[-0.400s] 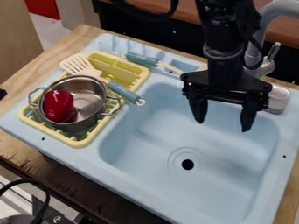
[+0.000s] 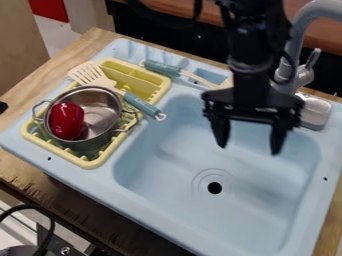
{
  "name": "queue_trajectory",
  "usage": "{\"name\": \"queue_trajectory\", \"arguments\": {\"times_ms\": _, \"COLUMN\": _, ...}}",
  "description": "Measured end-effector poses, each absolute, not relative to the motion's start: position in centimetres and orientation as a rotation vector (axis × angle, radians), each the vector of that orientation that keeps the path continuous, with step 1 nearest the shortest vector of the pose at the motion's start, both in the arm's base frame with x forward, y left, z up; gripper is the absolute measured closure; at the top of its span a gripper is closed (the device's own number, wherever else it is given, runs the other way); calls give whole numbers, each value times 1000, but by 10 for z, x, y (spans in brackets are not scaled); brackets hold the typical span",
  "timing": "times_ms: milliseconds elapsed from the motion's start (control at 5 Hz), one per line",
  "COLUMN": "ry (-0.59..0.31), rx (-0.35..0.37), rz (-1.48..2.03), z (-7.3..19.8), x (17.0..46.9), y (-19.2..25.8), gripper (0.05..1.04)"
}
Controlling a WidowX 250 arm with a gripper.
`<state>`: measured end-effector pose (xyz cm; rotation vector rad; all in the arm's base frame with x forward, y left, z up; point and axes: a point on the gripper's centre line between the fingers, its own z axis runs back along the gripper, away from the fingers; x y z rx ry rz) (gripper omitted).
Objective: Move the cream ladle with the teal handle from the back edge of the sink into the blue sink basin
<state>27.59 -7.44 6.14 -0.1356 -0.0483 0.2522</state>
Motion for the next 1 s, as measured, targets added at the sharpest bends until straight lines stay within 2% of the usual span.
{"name": "queue_trajectory", "arguments": {"times_ms": 400, "ry": -63, "rx": -88, "rz": 466, "z": 86, "x": 294, "y": -29, "gripper": 83}}
{"name": "queue_trajectory", "arguments": {"times_ms": 600, "ry": -92, "rx": -104, "rz": 667, "z": 98, "x": 306, "y": -6, "gripper": 83}}
{"name": "queue_trajectory", "arguments": {"times_ms": 800, "ry": -145, "rx": -132, "rz": 858, "z": 102, "x": 314, "y": 13, "gripper": 83}}
{"name": "queue_trajectory", "arguments": {"times_ms": 1000, "ry": -274, "rx": -137, "rz": 1091, "z": 102, "x": 327, "y": 25, "gripper": 83}}
